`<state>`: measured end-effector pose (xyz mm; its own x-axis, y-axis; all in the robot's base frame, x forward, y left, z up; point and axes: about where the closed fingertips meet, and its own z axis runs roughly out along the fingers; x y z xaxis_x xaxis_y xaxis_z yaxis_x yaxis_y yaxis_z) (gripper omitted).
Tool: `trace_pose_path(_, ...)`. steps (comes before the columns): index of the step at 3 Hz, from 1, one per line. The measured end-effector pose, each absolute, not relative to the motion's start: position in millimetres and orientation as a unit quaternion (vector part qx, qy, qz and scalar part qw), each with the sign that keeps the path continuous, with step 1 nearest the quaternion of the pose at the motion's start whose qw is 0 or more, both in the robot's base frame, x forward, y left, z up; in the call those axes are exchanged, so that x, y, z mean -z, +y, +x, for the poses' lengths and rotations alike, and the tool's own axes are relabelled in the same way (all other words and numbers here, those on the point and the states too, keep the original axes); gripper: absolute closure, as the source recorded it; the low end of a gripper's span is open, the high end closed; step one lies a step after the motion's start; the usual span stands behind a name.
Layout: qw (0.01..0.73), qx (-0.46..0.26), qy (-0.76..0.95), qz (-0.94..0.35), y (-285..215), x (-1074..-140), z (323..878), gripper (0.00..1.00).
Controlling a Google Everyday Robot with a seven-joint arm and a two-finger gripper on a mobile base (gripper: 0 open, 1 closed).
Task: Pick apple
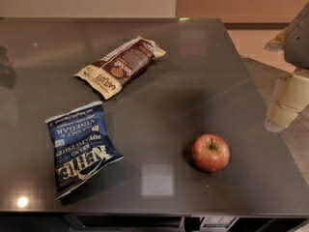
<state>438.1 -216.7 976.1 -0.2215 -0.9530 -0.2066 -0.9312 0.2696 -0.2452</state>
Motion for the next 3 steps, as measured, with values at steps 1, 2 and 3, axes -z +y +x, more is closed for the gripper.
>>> trace_pose_path(1,0.159,0.034,0.781,-0.603,-217,-976,438,0.00)
trace_pose_path(2,0.153,0.026,0.766,-0.624,-210,-971,435,0.00)
trace_pose_path(3,0.149,0.000,0.738,-0.658,-198,-951,426,0.00)
